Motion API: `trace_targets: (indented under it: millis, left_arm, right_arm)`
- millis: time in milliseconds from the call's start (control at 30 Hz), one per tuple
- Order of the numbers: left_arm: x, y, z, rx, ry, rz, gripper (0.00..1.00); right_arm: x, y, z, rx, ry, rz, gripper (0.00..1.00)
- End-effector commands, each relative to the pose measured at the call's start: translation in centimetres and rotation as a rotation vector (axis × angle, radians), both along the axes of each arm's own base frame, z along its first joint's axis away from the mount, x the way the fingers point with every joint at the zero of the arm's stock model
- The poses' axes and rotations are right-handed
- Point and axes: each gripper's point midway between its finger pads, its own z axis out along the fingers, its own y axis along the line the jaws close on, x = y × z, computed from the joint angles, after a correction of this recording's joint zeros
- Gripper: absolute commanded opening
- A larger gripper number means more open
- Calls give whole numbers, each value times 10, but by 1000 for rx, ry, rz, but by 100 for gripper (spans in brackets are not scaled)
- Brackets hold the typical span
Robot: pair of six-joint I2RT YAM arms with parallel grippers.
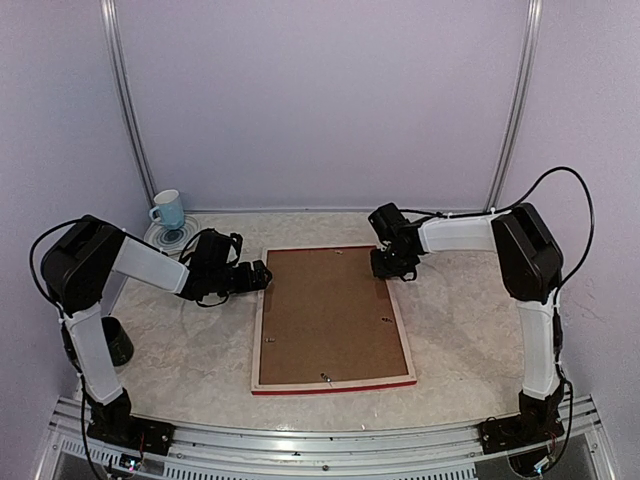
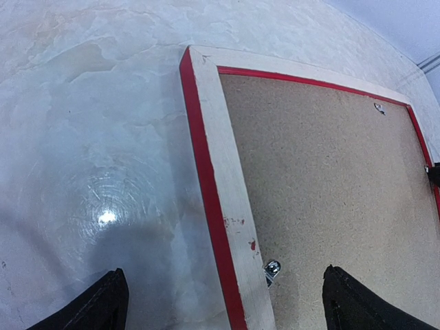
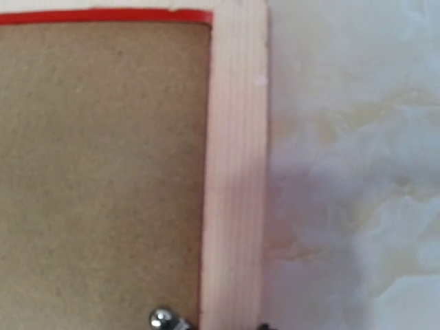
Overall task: Put the photo into the frame
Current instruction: Press the fastener onto the backboard.
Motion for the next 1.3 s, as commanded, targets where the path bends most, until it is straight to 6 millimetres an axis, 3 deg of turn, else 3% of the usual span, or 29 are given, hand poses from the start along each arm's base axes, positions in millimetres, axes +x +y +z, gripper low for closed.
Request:
trace_targets:
  millis: [0,267,467,667,833,933,1267]
  left_arm:
    - [-37,20,-59,83,213,10,97]
    - [-37,19,-59,83,215,9,97]
    - [-37,20,-60,83,215,11,97]
    - [-37,20,-59,85,212,12,98]
    - [-36,21,-58,91,209,15,98]
    - [-36,23,-58,99,209,20,99]
    - [-34,31,-55,144,197,35,99]
  right_arm:
    - [-15,-9,-25,-9,38,-62,19]
    - [-14,-7,-17,64,1,-110,25]
    - [-10,-7,-1,100,-51,-134,33]
    - [-8,2,41,157,-104,-81,55]
    - [-12,6,72,189,-141,-20,61]
    - [-16,1,74,175,-143,-7,61]
    - [-43,-6,42,182,-70,53,62]
